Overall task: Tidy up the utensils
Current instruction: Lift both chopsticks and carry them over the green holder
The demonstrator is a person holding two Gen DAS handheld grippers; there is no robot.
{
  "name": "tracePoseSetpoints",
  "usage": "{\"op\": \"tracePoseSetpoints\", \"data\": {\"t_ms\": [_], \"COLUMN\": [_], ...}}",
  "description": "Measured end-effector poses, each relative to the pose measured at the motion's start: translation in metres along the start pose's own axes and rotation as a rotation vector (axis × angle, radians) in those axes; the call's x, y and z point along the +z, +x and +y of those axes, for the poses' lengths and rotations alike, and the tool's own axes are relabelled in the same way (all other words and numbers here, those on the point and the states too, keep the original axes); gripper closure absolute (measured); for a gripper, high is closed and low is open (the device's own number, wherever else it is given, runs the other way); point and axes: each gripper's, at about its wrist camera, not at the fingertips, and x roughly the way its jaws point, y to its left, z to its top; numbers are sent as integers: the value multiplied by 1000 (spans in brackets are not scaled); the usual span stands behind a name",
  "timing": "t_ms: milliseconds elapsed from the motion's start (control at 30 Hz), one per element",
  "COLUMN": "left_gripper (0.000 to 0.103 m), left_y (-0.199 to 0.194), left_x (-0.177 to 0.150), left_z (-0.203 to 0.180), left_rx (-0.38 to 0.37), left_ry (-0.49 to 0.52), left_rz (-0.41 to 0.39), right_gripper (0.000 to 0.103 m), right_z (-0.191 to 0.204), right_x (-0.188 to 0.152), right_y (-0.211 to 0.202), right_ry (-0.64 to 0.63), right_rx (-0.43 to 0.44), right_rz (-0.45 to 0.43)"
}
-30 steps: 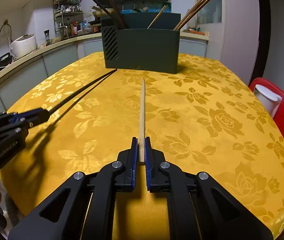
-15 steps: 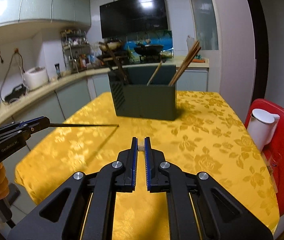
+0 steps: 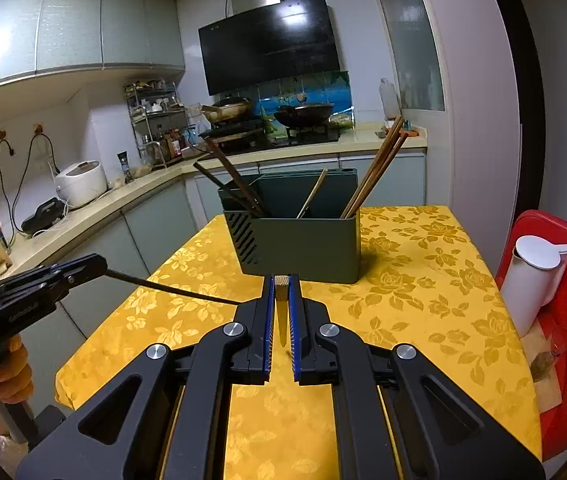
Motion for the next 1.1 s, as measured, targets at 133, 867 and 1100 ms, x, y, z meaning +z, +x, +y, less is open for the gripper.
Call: {"op": "tracePoseSetpoints", "data": {"t_ms": [133, 867, 1100], "left_gripper": [96, 96, 96], "left_y": [5, 30, 44], "left_x": [10, 157, 214], "left_z": [-1, -30, -39], "left_rx": [4, -67, -49], "left_ry": [34, 136, 132], "left_rz": [15, 14, -34], "right_gripper": [96, 96, 96], "right_z": [-9, -52, -63], "right_x": [16, 140, 173], "right_y": [7, 24, 38], "right_ry": [23, 44, 38], "right_rx": [5, -50, -56], "right_rz": [10, -34, -37]}}
